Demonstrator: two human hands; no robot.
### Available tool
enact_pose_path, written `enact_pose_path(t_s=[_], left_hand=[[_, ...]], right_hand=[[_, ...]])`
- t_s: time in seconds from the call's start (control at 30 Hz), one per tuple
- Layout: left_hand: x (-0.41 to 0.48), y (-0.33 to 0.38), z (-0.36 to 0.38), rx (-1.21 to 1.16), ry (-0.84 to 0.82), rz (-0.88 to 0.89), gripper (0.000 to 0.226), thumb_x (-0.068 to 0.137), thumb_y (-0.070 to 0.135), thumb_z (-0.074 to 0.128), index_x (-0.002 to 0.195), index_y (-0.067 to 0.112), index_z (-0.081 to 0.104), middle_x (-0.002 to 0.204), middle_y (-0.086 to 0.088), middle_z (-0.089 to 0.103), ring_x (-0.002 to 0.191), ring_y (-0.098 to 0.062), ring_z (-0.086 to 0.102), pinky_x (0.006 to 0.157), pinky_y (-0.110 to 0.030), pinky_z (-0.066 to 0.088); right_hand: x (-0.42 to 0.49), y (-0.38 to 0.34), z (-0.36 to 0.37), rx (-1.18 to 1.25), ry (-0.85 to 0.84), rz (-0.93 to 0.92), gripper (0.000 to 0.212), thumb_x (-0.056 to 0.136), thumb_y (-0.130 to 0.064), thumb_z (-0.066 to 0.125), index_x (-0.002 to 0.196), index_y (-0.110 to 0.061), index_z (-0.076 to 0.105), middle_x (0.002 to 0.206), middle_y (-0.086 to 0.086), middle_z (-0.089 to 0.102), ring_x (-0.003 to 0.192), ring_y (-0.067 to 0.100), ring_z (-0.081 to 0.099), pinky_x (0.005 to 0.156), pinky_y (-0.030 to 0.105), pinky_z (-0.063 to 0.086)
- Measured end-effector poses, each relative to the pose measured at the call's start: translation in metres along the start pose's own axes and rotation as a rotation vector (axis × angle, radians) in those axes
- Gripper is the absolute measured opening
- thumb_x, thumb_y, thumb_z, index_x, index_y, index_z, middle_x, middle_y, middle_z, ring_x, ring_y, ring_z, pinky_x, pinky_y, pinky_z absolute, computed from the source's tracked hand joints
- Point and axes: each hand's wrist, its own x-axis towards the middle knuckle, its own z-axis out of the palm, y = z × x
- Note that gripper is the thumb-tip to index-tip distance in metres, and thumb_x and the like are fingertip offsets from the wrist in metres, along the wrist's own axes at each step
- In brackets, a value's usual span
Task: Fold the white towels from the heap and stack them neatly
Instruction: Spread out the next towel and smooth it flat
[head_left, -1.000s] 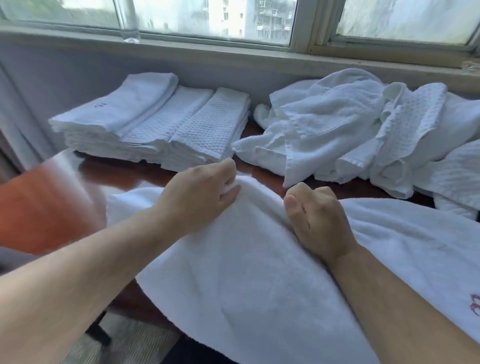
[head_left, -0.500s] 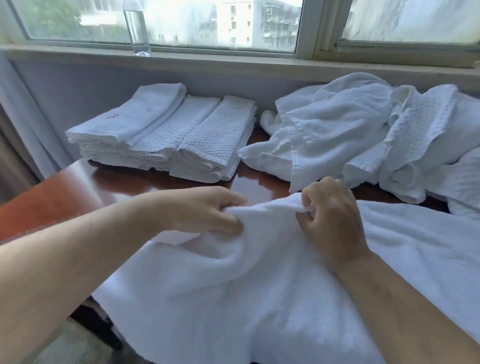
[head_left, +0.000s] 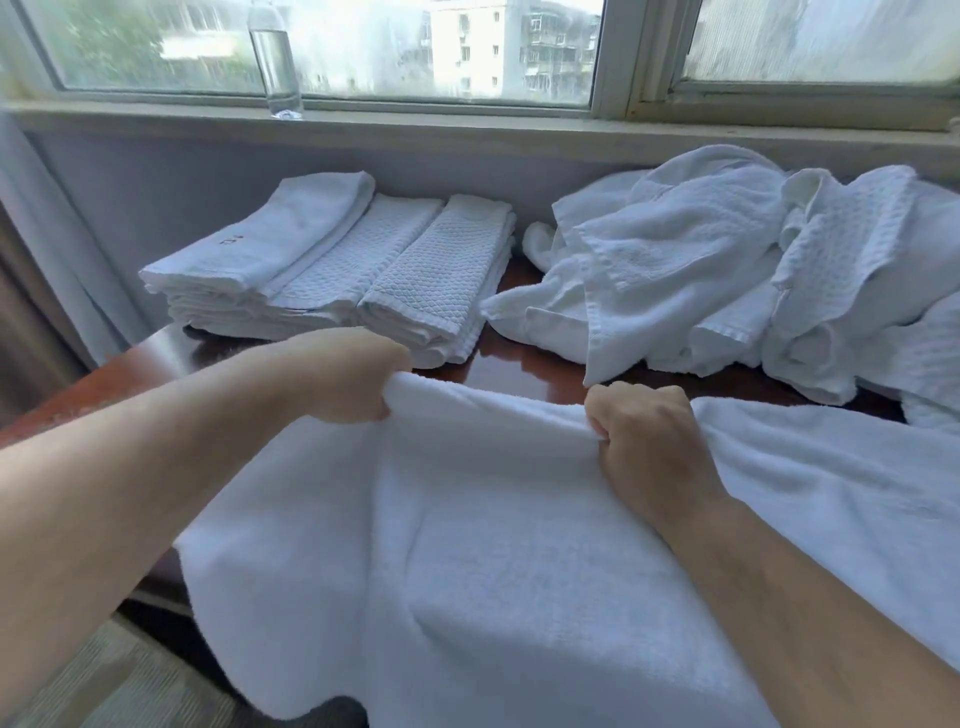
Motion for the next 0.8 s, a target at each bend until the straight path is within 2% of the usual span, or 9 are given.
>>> enact_pose_path(t_s=[0.07, 0.13, 0.23, 0.33, 0.4, 0.5, 0.6, 0.7, 0.8], left_hand=[[-0.003, -0.002, 0.013, -0.185, 0.089, 0.029, 0.018, 0.085, 0.030, 0.067, 0.084, 0.030, 0.049, 0.081, 0.014, 0.055, 0.081, -0.017, 0.055, 0.060, -0.030, 0.037], [-0.008, -0.006, 0.021, -0.362, 0.114, 0.025, 0.029, 0.082, 0.039, 0.074, 0.082, 0.032, 0.046, 0.083, 0.013, 0.058, 0.078, -0.014, 0.057, 0.058, -0.027, 0.036], [-0.014, -0.018, 0.018, -0.457, 0.043, 0.015, 0.043, 0.067, 0.058, 0.072, 0.093, 0.039, 0.043, 0.090, 0.013, 0.058, 0.080, -0.006, 0.056, 0.063, -0.029, 0.042], [-0.011, -0.031, 0.015, -0.400, -0.049, 0.013, 0.033, 0.072, 0.045, 0.055, 0.101, 0.039, 0.042, 0.101, 0.014, 0.052, 0.094, -0.010, 0.056, 0.074, -0.032, 0.042], [-0.004, -0.038, 0.015, -0.063, 0.058, 0.034, 0.023, 0.084, 0.028, 0.056, 0.106, 0.030, 0.050, 0.104, 0.010, 0.048, 0.108, -0.017, 0.053, 0.079, -0.031, 0.036], [-0.002, -0.038, 0.018, 0.297, 0.354, -0.116, 0.028, 0.089, 0.030, 0.062, 0.117, 0.024, 0.058, 0.116, 0.000, 0.052, 0.115, -0.026, 0.050, 0.087, -0.037, 0.037], [-0.013, -0.017, 0.031, 0.007, 0.588, -0.229, 0.034, 0.084, 0.023, 0.065, 0.116, 0.015, 0.056, 0.114, -0.009, 0.050, 0.110, -0.034, 0.047, 0.089, -0.047, 0.041], [-0.033, 0.014, 0.061, -0.302, 0.429, -0.240, 0.049, 0.091, 0.048, 0.054, 0.134, 0.025, 0.049, 0.134, -0.005, 0.048, 0.127, -0.029, 0.042, 0.103, -0.042, 0.035], [-0.043, 0.022, 0.088, -0.332, 0.102, -0.294, 0.074, 0.093, 0.069, 0.028, 0.157, 0.032, 0.018, 0.166, -0.004, 0.013, 0.152, -0.022, 0.011, 0.122, -0.041, 0.010]], right_hand=[[-0.001, 0.001, -0.001, -0.005, -0.064, 0.034, 0.041, 0.054, 0.012, 0.057, 0.064, -0.020, 0.033, 0.058, -0.002, 0.038, 0.055, 0.028, 0.039, 0.064, 0.040, 0.038], [-0.002, 0.001, -0.002, 0.012, -0.141, 0.057, 0.020, 0.066, -0.016, 0.058, 0.076, -0.020, 0.041, 0.069, -0.007, 0.045, 0.067, 0.025, 0.045, 0.072, 0.040, 0.034], [0.003, -0.001, -0.001, 0.158, -0.284, 0.158, 0.042, 0.081, -0.053, 0.036, 0.113, -0.027, 0.046, 0.101, -0.014, 0.051, 0.098, 0.014, 0.048, 0.088, 0.038, 0.025], [0.016, -0.001, 0.001, 0.081, -0.369, 0.205, 0.029, 0.094, -0.043, 0.031, 0.109, -0.031, 0.053, 0.103, -0.011, 0.048, 0.109, 0.019, 0.046, 0.090, 0.037, 0.025], [0.025, -0.006, 0.003, -0.087, -0.415, 0.193, 0.017, 0.099, -0.033, 0.042, 0.105, -0.025, 0.056, 0.100, -0.005, 0.043, 0.105, 0.024, 0.044, 0.088, 0.039, 0.029], [0.037, -0.018, 0.005, -0.262, -0.340, 0.272, 0.017, 0.092, -0.016, 0.053, 0.106, -0.025, 0.051, 0.102, -0.002, 0.043, 0.104, 0.026, 0.045, 0.084, 0.039, 0.030], [0.037, -0.036, 0.005, -0.319, -0.155, 0.366, 0.029, 0.081, -0.005, 0.062, 0.107, -0.017, 0.054, 0.103, 0.007, 0.047, 0.099, 0.031, 0.045, 0.081, 0.040, 0.032], [0.027, -0.067, 0.009, -0.136, -0.033, 0.227, 0.030, 0.076, -0.009, 0.072, 0.105, -0.010, 0.062, 0.099, 0.013, 0.056, 0.094, 0.037, 0.054, 0.083, 0.046, 0.041], [0.020, -0.097, 0.022, 0.036, -0.380, 0.241, 0.042, 0.093, -0.040, 0.056, 0.130, -0.021, 0.058, 0.133, 0.008, 0.053, 0.127, 0.030, 0.045, 0.105, 0.044, 0.032]])
